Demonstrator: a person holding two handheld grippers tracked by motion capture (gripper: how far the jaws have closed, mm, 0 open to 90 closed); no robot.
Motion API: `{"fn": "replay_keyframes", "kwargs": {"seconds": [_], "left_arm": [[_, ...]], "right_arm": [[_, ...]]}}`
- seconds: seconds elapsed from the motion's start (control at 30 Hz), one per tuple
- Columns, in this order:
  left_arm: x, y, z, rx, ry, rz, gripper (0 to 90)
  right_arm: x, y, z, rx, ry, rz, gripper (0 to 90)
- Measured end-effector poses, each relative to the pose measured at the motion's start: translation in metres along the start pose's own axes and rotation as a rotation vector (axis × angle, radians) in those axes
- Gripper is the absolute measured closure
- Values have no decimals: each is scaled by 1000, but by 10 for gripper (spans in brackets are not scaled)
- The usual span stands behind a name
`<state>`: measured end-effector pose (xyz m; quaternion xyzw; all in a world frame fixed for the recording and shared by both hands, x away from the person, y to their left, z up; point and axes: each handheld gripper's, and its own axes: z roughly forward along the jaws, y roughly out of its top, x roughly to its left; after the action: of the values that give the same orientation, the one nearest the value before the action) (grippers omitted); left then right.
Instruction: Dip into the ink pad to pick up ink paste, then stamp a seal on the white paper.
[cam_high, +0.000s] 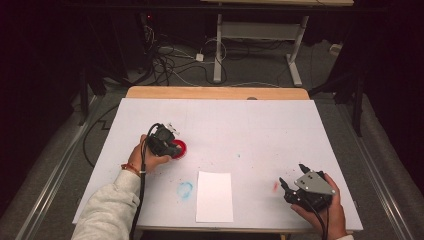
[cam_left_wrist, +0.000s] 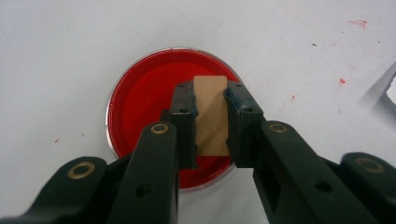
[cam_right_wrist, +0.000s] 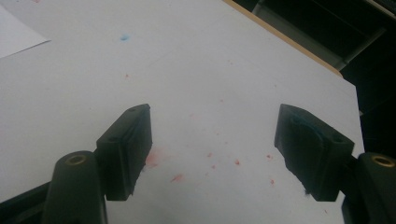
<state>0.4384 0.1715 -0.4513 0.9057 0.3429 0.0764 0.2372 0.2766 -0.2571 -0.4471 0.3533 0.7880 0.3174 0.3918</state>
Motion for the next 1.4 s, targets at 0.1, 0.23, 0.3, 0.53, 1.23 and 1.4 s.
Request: {"fn": "replay_keyframes", "kwargs": {"seconds": [0.1, 0.23, 0.3, 0.53, 1.23, 1.4], "left_arm": [[1, 0, 0, -3, -3, -3, 737], [0, 0, 0, -3, -1, -1, 737], [0, -1, 0, -4, -2, -2, 737], [0, -1, 0, -12, 0, -4, 736], [-3, 0, -35, -148, -10, -9, 735], [-9, 2, -49, -176, -7, 18, 736]], "right_arm": [[1, 0, 0, -1, 3, -3, 283], [0, 0, 0, -3, 5, -2, 283], [0, 1, 1, -3, 3, -5, 283], [2, 1, 2, -1, 9, -6, 285], [4, 1, -1, -8, 10, -17, 285], [3, 0, -2, -10, 9, -14, 285]]}}
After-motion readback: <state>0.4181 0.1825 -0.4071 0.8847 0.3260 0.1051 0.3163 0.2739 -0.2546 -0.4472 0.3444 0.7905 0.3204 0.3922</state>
